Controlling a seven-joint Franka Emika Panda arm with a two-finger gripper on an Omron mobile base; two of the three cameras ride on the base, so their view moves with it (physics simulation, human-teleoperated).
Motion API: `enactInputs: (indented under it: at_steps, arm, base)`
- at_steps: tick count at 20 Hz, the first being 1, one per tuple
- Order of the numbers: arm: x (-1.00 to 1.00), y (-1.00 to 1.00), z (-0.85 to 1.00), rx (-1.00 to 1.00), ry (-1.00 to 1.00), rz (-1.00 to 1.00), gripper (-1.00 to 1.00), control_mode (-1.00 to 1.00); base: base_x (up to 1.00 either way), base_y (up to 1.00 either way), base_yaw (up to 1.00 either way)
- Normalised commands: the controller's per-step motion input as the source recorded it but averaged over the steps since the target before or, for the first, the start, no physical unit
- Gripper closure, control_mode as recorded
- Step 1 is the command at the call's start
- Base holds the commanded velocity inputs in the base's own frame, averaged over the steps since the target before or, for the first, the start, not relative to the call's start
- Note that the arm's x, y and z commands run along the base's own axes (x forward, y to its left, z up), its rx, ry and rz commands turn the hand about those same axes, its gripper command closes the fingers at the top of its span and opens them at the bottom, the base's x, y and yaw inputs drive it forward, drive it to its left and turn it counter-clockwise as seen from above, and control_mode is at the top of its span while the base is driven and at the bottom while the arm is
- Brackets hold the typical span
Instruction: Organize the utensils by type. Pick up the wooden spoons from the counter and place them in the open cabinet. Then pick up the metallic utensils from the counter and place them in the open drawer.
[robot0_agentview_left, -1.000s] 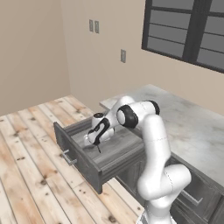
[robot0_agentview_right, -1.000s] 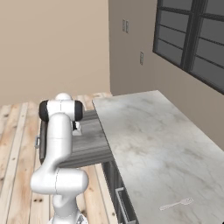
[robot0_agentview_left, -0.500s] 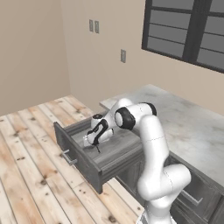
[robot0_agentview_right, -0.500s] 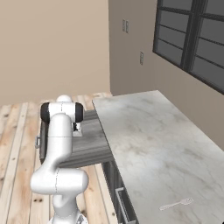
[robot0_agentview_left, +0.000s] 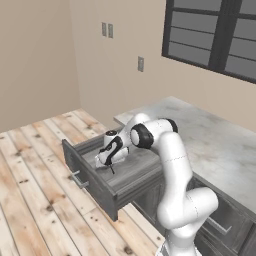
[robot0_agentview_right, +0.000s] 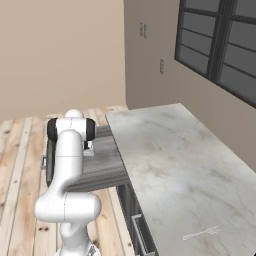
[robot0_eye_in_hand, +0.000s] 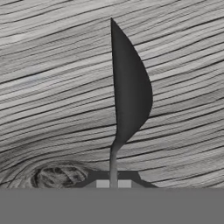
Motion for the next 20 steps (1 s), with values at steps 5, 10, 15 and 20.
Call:
enactInputs:
  at_steps: [5, 10, 15, 20]
  arm:
    - [0.0, 0.0, 0.02, 0.0, 0.0, 0.0, -1.0, -1.0]
    - [0.0, -0.01, 0.08, 0.0, 0.0, 0.0, -1.0, -1.0]
    - [-0.07, -0.01, 0.35, 0.0, 0.0, 0.0, -1.0, -1.0]
    - [-0.29, -0.07, 0.45, 0.0, 0.0, 0.0, -1.0, -1.0]
  base:
    - [0.0, 0.0, 0.0]
    - [0.0, 0.0, 0.0]
    - [0.0, 0.0, 0.0]
    - [0.0, 0.0, 0.0]
